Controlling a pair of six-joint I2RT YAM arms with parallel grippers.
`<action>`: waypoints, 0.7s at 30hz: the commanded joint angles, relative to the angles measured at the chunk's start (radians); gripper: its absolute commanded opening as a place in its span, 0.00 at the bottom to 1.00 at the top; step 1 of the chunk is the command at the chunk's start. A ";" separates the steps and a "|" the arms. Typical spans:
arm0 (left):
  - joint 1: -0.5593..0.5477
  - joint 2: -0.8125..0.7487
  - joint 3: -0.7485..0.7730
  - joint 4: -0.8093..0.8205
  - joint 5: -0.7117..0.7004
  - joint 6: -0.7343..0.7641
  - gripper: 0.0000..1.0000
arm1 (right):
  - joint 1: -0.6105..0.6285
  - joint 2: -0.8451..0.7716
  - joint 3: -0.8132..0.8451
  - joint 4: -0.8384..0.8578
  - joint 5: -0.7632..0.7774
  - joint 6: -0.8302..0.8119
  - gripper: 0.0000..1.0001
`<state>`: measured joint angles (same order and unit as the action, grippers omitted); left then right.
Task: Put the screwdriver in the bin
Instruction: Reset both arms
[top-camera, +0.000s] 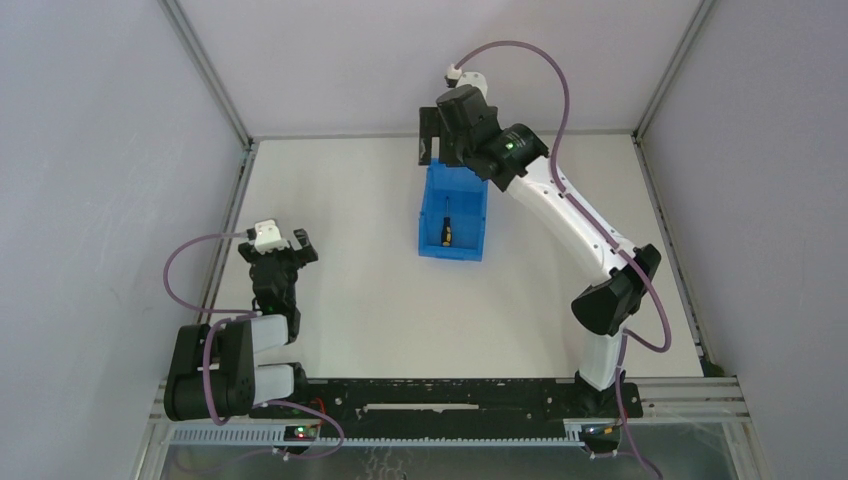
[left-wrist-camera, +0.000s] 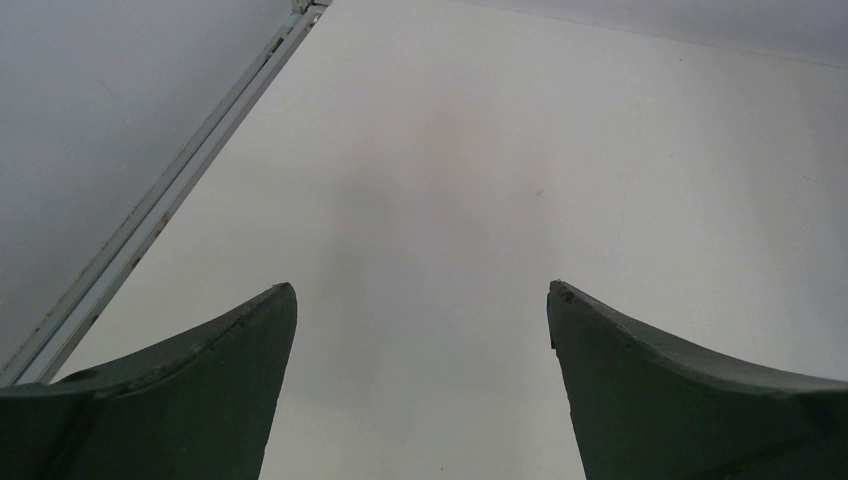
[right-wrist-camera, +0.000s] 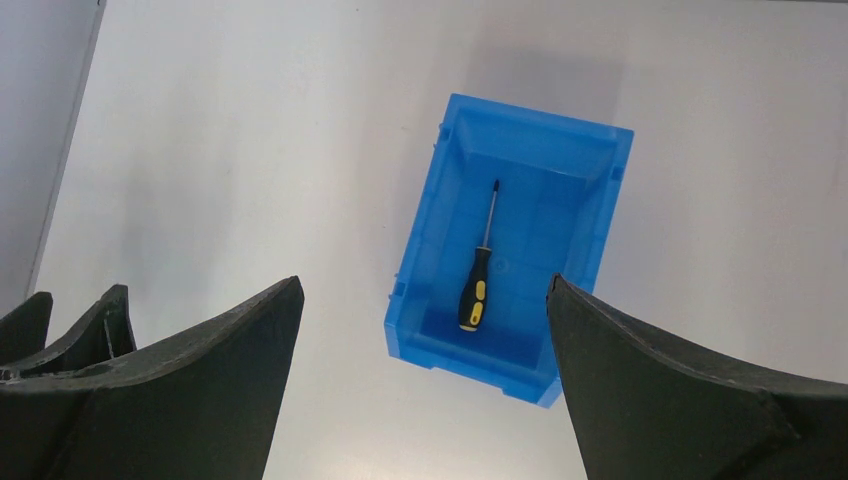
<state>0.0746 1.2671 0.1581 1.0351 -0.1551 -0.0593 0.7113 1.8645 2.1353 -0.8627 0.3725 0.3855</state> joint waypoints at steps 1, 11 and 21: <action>-0.006 -0.008 0.031 0.029 -0.016 0.024 1.00 | 0.013 -0.060 0.066 -0.047 0.028 -0.054 1.00; -0.006 -0.008 0.031 0.029 -0.017 0.025 1.00 | 0.013 -0.093 0.048 -0.049 0.047 -0.132 1.00; -0.006 -0.008 0.031 0.029 -0.015 0.025 1.00 | -0.108 -0.188 -0.089 -0.061 0.015 -0.239 1.00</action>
<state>0.0746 1.2671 0.1581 1.0351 -0.1551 -0.0593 0.6773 1.7752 2.1014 -0.9142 0.3923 0.2043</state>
